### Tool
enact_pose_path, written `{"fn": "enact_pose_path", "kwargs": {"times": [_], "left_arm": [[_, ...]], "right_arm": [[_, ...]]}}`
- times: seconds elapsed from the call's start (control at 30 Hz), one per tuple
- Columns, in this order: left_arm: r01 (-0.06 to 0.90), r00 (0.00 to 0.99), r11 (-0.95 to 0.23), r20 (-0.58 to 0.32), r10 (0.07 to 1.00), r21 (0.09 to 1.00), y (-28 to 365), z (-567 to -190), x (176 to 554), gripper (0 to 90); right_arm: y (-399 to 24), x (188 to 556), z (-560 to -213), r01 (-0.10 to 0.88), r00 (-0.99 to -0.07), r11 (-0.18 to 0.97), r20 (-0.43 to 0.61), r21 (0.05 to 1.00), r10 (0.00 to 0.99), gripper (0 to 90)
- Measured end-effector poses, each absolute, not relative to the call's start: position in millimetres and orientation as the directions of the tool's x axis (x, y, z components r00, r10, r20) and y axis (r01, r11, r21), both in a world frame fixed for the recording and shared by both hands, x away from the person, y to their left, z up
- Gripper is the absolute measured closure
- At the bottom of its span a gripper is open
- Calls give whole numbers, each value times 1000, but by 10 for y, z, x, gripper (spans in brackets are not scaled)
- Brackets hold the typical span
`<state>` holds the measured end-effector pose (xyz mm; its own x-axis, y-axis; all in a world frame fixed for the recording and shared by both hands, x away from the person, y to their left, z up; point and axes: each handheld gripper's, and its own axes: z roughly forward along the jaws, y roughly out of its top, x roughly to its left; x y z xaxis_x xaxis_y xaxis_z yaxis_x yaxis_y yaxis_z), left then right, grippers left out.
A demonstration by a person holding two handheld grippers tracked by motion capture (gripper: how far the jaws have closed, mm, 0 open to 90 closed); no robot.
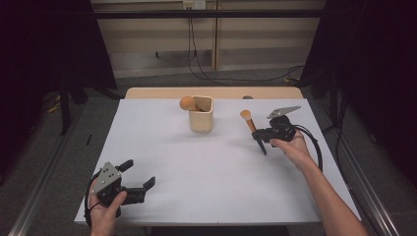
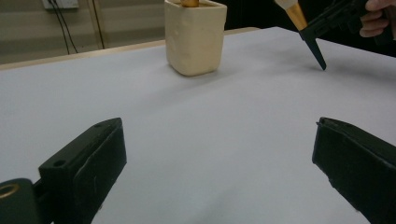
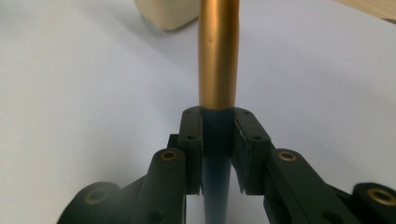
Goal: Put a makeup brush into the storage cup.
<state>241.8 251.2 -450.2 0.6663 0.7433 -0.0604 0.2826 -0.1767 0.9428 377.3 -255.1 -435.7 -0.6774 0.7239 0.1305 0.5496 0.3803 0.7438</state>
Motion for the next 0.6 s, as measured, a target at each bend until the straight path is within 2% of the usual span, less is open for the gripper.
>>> {"fn": "enact_pose_path", "kwargs": {"times": [0.37, 0.6], "left_arm": [[279, 661, -168, -63, 747, 945, 2525, -4490, 2426, 28], [275, 659, -154, -70, 749, 949, 2495, -4470, 2415, 28]], "right_arm": [[-2532, 3479, -4267, 415, -693, 275, 107, 867, 713, 755], [-2458, 3350, -4254, 374, -719, 258, 103, 891, 687, 755]]}}
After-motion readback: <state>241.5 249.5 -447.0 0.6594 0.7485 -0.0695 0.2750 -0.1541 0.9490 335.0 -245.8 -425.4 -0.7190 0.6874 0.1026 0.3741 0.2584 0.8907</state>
